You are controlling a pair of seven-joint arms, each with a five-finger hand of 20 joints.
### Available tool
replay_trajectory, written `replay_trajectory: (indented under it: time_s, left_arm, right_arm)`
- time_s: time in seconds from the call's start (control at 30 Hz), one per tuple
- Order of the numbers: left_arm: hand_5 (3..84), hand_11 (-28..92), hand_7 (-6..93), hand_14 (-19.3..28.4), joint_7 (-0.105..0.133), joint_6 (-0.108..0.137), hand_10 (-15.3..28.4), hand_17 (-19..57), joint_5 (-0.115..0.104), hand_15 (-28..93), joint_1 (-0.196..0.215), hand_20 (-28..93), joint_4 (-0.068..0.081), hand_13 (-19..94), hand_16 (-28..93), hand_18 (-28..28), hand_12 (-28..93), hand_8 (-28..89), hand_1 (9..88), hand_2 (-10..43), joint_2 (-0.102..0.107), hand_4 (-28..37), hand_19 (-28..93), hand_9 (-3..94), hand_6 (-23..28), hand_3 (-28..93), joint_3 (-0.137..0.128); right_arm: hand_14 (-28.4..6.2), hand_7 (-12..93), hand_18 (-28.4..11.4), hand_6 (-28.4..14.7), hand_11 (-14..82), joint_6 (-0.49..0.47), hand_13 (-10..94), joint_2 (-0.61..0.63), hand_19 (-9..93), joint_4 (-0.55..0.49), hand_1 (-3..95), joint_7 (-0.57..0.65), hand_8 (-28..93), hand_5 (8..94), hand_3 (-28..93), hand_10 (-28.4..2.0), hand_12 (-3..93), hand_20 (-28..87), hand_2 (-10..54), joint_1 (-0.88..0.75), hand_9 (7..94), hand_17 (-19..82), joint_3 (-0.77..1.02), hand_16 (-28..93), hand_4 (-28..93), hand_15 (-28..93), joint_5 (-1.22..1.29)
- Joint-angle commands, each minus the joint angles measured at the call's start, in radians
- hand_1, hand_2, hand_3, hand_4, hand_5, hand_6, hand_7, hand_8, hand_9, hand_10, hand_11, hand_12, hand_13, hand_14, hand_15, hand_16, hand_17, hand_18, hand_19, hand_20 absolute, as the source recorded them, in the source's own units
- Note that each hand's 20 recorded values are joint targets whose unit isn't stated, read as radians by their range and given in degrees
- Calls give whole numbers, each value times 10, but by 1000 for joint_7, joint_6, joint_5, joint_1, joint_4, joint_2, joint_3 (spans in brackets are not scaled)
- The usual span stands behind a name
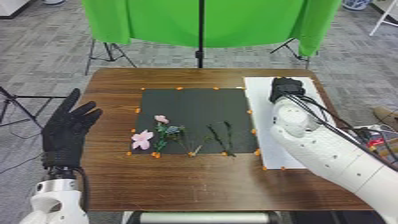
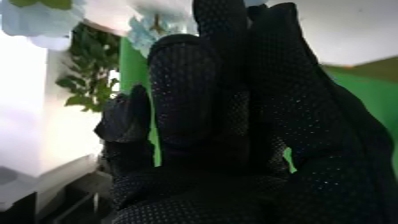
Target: Arrange flowers
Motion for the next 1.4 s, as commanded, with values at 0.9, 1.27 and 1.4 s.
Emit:
replay_trajectory:
  time_s: [0.9,1.27,1.4]
  left_arm:
    - [340,289,98,249,-55,-21,193,-74,32,565,36,361,-10,238,-63,226,144,-76,223,85,-38,-272,485,341,72,751,-28]
    - [341,289,98,249,-42,-13,192,-74,22,566,44,361,-13,239,-63,226,145,-76,226,86,-32,-271,486,341,73,751,-30]
    - [341,289,98,249,-35,-10,192,-74,18,567,46,361,-13,239,-63,226,145,-76,226,85,-27,-269,485,341,73,752,-28]
  right_arm:
    - [-20,153,-193,23,122,-9,790,-179,932,-388,575,-273,22,872,688,-49,323,420,-95,-246,937,346,24,233,-283,638,-90]
    - [-63,133,-231,31,227,-93,741,-168,932,-451,467,-302,-23,780,709,-74,256,493,-95,-290,894,308,71,195,-283,726,-109]
    - [-74,123,-248,32,295,-103,739,-161,932,-474,384,-300,-100,747,752,-94,181,526,-95,-296,879,308,82,192,-283,751,-111]
